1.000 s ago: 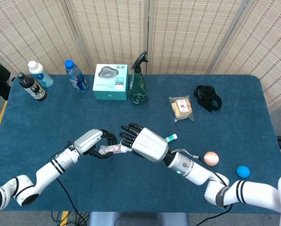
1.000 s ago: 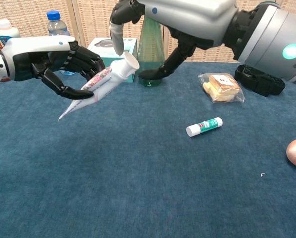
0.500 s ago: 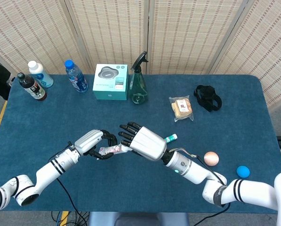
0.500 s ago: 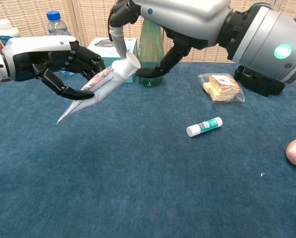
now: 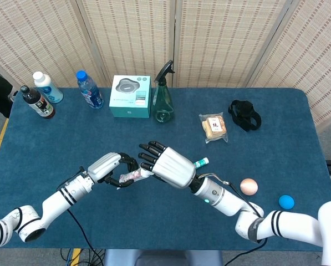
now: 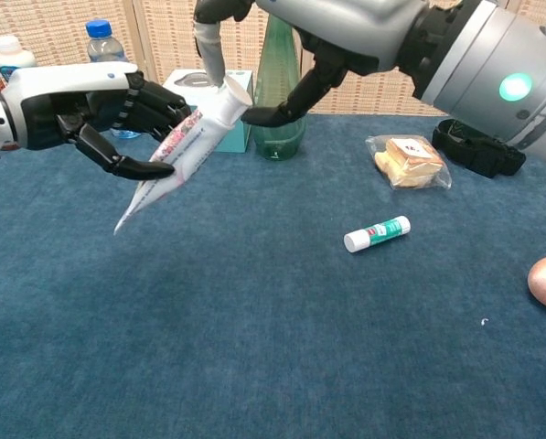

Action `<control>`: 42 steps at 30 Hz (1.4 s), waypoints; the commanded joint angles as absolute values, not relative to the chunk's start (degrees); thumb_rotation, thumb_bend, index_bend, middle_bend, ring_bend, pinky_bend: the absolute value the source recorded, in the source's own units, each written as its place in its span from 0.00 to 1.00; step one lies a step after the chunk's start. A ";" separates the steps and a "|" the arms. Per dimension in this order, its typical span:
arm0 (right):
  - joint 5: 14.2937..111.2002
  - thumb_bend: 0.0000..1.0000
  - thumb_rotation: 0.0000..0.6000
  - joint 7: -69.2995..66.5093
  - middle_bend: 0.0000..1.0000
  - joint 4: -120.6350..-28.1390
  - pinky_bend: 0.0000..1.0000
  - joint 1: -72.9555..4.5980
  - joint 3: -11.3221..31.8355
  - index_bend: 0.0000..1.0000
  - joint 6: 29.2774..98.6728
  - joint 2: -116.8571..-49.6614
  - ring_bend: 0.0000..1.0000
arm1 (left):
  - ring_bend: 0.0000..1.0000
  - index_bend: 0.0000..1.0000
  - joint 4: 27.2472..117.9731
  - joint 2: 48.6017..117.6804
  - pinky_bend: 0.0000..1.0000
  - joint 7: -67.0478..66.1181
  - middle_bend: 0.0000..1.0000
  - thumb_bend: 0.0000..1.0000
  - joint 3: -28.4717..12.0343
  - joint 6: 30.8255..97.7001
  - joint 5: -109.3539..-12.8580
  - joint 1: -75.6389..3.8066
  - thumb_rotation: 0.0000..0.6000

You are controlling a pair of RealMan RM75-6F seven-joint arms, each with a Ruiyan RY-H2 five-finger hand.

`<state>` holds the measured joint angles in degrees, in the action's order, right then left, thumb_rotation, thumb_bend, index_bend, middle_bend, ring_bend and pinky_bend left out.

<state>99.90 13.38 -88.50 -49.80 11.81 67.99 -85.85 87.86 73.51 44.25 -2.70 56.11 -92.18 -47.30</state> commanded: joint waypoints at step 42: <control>96.48 0.19 1.00 14.65 0.40 -89.13 0.28 -48.54 10.81 0.62 68.64 -84.96 0.20 | 0.48 0.62 83.85 70.94 0.28 63.41 0.71 0.45 -1.84 56.39 -92.31 -48.64 1.00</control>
<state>96.50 14.64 -89.10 -48.56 10.82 68.66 -84.98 83.88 70.95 63.37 -1.85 56.40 -92.33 -48.64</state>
